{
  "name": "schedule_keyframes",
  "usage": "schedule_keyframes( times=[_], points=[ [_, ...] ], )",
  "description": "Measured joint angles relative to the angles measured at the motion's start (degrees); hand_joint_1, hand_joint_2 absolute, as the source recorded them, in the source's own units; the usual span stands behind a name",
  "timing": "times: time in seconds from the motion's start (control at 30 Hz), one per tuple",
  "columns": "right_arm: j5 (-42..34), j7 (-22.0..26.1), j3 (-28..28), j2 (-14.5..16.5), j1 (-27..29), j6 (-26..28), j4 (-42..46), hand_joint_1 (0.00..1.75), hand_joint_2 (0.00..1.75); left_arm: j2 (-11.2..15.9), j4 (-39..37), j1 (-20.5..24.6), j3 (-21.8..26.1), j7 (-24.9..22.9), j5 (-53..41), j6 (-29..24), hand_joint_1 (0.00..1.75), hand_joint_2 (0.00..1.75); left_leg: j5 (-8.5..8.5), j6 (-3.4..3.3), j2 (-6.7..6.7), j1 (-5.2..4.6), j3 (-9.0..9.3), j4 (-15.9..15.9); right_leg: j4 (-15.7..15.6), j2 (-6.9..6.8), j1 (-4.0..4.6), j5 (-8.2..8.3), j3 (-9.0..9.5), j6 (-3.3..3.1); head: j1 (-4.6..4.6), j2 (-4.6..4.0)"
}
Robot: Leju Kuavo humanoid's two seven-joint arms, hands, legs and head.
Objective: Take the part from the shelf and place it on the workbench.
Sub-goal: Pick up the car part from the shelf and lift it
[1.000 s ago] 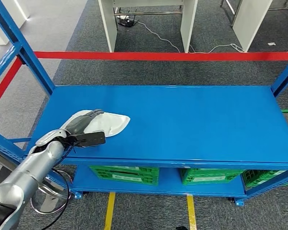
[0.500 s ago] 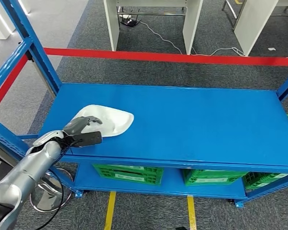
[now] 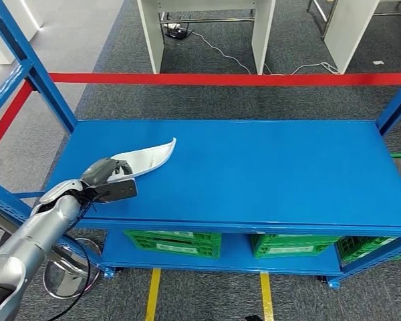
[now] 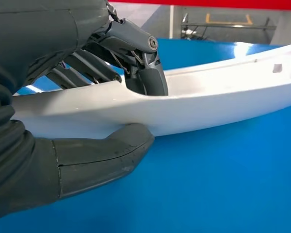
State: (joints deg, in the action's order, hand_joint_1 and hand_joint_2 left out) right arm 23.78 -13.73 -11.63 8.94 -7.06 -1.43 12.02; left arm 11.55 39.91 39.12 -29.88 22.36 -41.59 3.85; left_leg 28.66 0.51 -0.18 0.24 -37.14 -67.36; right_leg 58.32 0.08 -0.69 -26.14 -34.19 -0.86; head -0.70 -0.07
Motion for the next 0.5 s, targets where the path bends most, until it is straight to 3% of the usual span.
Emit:
schedule_keyframes(
  times=[0.03, 0.1, 0.23, 0.4, 0.47, 0.5],
  points=[
    [0.02, 0.00, -0.01, 0.01, -0.03, 0.01, 0.00, 0.00, 0.00, 0.02, 0.00, 0.15, 0.01, -0.02, 0.01, -0.05, 1.75, 1.75, -1.49, -0.38, 0.01, -0.12, 1.90, 3.91, 0.05, 0.01, 0.12, -0.04, 0.05, 0.08, 0.02, 0.00],
    [0.09, 0.00, -0.03, 0.02, -0.10, 0.04, 0.00, 0.00, 0.00, 0.04, 0.00, 0.33, 0.02, -0.08, 0.01, -0.22, 1.75, 1.75, -2.53, -0.95, 0.03, -0.39, 4.09, 8.58, 0.12, 0.02, 0.23, -0.02, -0.05, 0.46, 0.05, 0.00],
    [0.19, 0.00, -0.06, 0.04, -0.10, 0.05, 0.00, 0.00, 0.00, 0.09, 0.00, 0.34, 0.04, -0.22, -0.07, -0.47, 1.75, 1.75, -2.34, -1.42, 0.00, -0.69, 4.21, 9.28, -0.13, -0.08, 0.05, 0.23, -0.09, 1.36, 0.04, 0.00],
    [0.20, 0.00, -0.06, 0.04, -0.10, 0.05, 0.00, 0.00, 0.00, 0.10, 0.00, 0.35, 0.04, -0.22, -0.07, -0.50, 1.75, 1.75, -2.40, -1.48, 0.00, -0.68, 4.24, 9.37, -0.14, -0.08, 0.06, 0.23, -0.08, 1.41, 0.04, 0.00],
    [0.25, -0.01, -0.08, 0.02, -0.11, 0.09, 0.00, 0.00, 0.00, 0.02, 0.00, 0.41, 0.07, -0.23, -0.07, -0.63, 1.75, 1.75, -2.81, -1.80, 0.08, -0.38, 4.52, 9.97, 0.49, -0.07, 0.10, -0.41, -0.56, 1.67, 0.08, 0.00],
    [0.31, -0.01, -0.10, 0.01, -0.11, 0.12, 0.00, 0.00, 0.00, -0.03, 0.00, 0.43, 0.08, -0.28, -0.07, -0.73, 1.75, 1.31, -3.04, -2.04, 0.12, -0.22, 4.58, 10.27, 3.46, -0.06, 0.07, -2.11, -2.03, 1.90, 0.15, 0.00]
  ],
)
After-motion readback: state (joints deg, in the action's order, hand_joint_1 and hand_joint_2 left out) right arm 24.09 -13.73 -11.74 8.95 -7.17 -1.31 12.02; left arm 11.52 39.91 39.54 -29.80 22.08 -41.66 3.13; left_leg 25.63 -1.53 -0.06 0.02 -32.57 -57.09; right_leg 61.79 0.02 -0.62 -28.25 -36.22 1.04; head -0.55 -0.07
